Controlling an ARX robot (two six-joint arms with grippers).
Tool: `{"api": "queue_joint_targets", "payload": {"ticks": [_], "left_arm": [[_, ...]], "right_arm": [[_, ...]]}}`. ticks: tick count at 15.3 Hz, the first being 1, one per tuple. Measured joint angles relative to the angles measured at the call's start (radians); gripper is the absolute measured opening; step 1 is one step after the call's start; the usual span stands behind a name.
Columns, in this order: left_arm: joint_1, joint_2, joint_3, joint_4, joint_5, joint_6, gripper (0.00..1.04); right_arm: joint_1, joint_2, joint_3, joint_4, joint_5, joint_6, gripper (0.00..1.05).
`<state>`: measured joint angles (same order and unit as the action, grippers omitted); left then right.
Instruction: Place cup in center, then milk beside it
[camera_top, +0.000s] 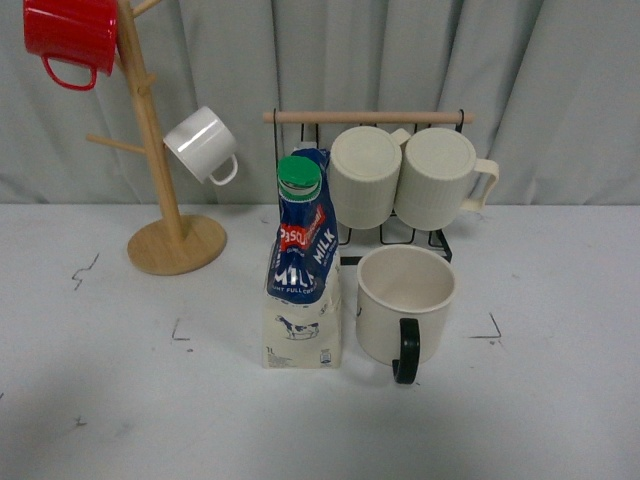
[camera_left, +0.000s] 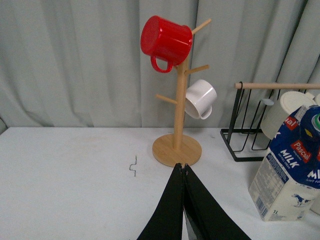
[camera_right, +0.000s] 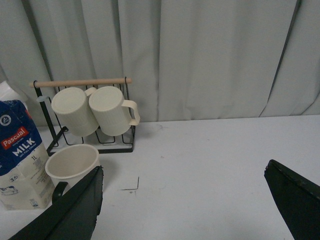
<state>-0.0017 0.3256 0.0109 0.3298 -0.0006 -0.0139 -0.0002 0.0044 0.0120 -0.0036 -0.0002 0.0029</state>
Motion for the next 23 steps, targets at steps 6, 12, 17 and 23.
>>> {"api": "queue_joint_targets", "payload": {"ticks": [6, 12, 17, 23], "left_arm": [[0.000, -0.123, 0.000, -0.127, 0.000, 0.000, 0.02], [0.000, -0.317, 0.006, -0.322, -0.002, 0.000, 0.02], [0.000, -0.318, 0.001, -0.334, 0.000, 0.000, 0.10], [0.000, -0.318, 0.001, -0.333, 0.000, 0.000, 0.95]], "right_arm": [[0.000, 0.000, 0.000, 0.000, 0.000, 0.000, 0.98], [0.000, 0.000, 0.000, 0.000, 0.000, 0.000, 0.98], [0.000, 0.000, 0.000, 0.000, 0.000, 0.000, 0.98], [0.000, 0.000, 0.000, 0.000, 0.000, 0.000, 0.98]]}}
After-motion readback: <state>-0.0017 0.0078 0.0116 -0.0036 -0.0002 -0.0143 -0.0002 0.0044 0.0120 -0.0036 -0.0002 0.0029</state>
